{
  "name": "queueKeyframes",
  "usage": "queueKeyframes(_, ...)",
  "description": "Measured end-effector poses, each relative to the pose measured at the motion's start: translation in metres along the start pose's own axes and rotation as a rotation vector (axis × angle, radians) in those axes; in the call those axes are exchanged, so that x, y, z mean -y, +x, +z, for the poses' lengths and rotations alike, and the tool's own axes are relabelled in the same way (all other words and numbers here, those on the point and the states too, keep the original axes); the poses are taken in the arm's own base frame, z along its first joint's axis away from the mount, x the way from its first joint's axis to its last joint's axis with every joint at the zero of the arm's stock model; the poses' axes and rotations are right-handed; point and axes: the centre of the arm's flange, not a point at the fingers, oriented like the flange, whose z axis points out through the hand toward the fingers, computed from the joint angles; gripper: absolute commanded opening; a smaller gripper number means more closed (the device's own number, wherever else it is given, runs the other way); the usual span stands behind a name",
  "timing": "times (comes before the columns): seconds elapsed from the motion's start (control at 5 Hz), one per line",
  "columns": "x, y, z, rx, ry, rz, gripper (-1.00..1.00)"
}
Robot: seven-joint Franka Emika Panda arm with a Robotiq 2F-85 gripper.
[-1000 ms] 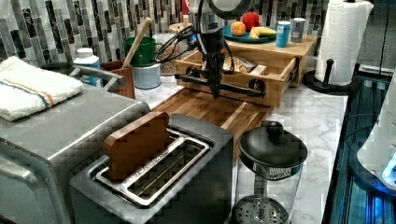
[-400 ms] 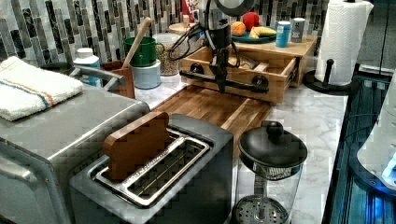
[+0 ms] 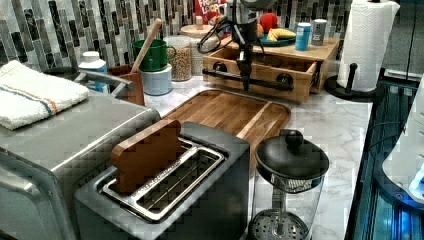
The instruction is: Close the drawer.
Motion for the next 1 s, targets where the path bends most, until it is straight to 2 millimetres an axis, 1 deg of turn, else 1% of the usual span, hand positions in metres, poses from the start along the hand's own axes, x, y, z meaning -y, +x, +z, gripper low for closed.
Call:
queueKeyframes(0.2,-0.046,-0.012,0.008,-0.057,0.051,0.136,-1.0)
queueKeyframes(0.4,-0.086,-0.026,0.014,-0.073,0.028,0.211,-1.0)
queueKeyframes(0.6,-0.106,-0.037,0.014,-0.05,-0.039,0.162,-1.0)
queueKeyframes(0.8,-0.099,-0.033,0.014,-0.03,-0.065,0.092,-1.0)
queueKeyframes(1.0,-0.1,-0.035,0.015,0.012,-0.048,0.088,-1.0)
